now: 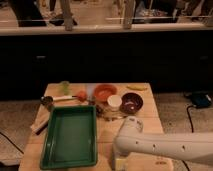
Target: Wipe tray with sponge
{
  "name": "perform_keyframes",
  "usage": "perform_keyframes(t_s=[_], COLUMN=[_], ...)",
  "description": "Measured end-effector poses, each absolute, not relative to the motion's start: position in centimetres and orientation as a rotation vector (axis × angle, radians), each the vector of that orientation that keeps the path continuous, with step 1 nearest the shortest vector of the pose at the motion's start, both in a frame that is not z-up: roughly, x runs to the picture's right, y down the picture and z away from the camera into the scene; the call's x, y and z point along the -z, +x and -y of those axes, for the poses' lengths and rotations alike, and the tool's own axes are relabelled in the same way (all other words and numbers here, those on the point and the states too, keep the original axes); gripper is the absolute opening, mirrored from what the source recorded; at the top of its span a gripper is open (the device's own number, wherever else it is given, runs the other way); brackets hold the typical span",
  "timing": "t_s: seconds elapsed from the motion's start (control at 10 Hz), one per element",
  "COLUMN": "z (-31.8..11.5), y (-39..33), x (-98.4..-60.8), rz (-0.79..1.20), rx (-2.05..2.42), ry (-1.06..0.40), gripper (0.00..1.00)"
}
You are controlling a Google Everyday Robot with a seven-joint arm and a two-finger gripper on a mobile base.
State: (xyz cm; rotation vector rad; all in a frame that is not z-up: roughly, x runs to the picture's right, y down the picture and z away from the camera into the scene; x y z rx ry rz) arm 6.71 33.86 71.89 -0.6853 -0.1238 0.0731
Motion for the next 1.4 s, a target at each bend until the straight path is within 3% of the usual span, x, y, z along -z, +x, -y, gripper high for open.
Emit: perform_keyframes(t_s=[0.4,1.1,1.2,1.4], z=[-34.8,-35.0,-34.7,-33.6], y=[7.1,7.1,7.2,7.0], x=[-72.7,-74.4,-74.0,-73.1], rz=[0.144,0.18,0.172,0.169], rx=[-0.095,-0.109,-0.102,-0.096], ry=[-0.712,-0.741,-0.734,-0.707], gripper=[0.78,0.07,0.01,0.0])
